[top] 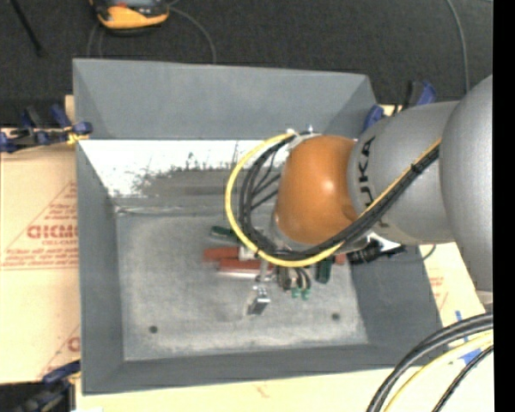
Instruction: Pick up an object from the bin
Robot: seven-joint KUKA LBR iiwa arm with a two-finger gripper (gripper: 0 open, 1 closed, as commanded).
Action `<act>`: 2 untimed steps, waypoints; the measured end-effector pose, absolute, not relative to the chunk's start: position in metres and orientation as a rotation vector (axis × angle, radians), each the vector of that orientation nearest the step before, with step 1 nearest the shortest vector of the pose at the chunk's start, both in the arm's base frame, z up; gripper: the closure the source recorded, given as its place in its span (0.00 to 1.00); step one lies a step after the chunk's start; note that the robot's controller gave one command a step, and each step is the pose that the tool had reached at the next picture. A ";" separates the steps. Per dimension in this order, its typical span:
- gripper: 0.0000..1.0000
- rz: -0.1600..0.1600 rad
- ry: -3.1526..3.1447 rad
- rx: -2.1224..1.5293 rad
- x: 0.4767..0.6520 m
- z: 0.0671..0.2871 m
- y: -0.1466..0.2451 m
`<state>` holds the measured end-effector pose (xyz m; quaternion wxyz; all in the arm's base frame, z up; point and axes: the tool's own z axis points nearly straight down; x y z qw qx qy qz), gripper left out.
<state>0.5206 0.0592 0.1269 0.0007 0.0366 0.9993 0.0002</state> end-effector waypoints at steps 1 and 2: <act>0.00 0.000 3.132 0.157 0.533 0.107 0.084; 0.00 0.004 3.133 0.085 0.574 0.081 0.066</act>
Offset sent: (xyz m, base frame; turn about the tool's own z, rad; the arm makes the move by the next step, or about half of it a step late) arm 0.0635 -0.0015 -0.0569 0.0002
